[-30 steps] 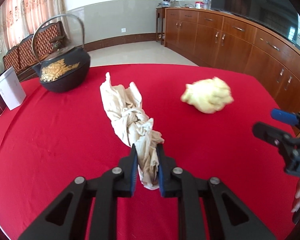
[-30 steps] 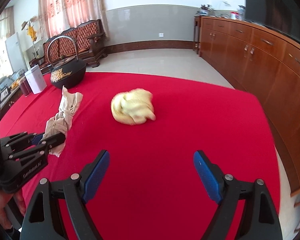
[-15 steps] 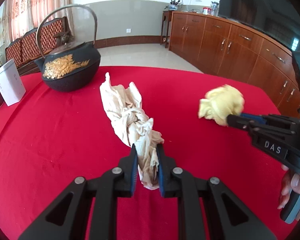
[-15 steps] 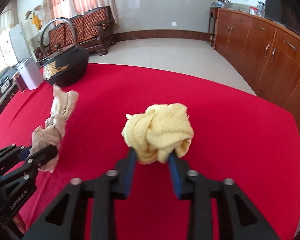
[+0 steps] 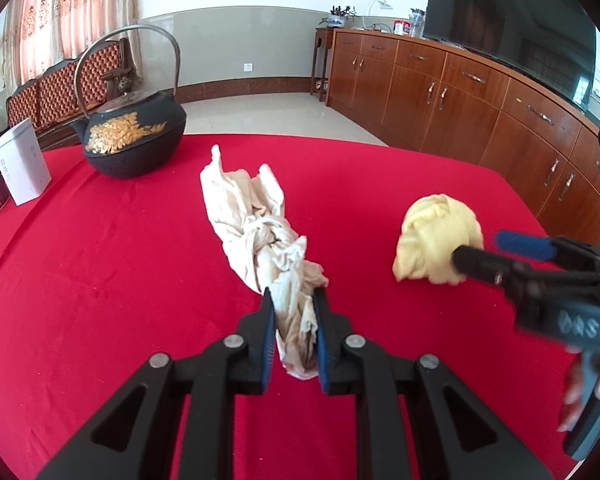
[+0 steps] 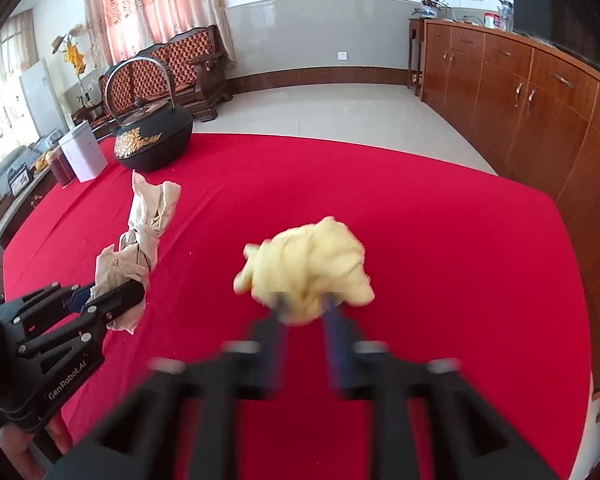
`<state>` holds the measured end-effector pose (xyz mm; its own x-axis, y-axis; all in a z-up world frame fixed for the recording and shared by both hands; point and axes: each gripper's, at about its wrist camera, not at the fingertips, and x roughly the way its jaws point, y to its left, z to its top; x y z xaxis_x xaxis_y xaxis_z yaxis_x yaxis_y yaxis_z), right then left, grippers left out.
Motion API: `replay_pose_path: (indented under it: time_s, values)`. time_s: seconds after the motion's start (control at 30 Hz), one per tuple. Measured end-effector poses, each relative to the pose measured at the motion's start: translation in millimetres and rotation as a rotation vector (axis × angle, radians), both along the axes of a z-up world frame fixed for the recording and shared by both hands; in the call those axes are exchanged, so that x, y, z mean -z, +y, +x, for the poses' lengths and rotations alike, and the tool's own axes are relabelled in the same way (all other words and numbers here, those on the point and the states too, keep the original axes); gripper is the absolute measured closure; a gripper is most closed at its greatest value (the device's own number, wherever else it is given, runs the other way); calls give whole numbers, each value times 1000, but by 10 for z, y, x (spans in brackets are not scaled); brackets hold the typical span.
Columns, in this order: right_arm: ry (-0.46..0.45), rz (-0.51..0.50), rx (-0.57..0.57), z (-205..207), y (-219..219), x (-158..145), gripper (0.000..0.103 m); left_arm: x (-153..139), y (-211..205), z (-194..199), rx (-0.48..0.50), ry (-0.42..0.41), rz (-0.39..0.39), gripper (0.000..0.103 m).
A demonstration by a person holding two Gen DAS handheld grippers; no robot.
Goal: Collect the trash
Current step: 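Carry the beige cloth and yellow towel over the black bin with both tools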
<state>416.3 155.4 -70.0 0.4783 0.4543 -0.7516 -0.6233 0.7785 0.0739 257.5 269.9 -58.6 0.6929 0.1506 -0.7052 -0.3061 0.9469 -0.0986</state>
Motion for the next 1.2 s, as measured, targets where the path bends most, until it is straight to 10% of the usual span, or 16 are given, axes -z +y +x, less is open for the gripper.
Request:
replay_pose_path:
  time_s: [0.13, 0.17, 0.2, 0.23, 0.53, 1.2]
  values:
    - [-29, -13, 3, 26, 146, 42, 12, 63, 77, 16, -6, 11, -6, 84]
    - [-29, -38, 9, 60, 213, 88, 19, 86, 88, 29, -6, 17, -14, 84]
    - [-19, -56, 9, 96, 266, 140, 53, 98, 85, 37, -2, 22, -15, 84]
    - [8, -57, 4, 132, 293, 194, 57, 91, 77, 40, 4, 17, -14, 84]
    - [-56, 19, 34, -158, -88, -57, 61, -84, -327, -79, 79, -14, 0, 85]
    - [-183, 19, 363, -1414, -3145, -678, 61, -453, -2721, -466, 465, -70, 11, 85]
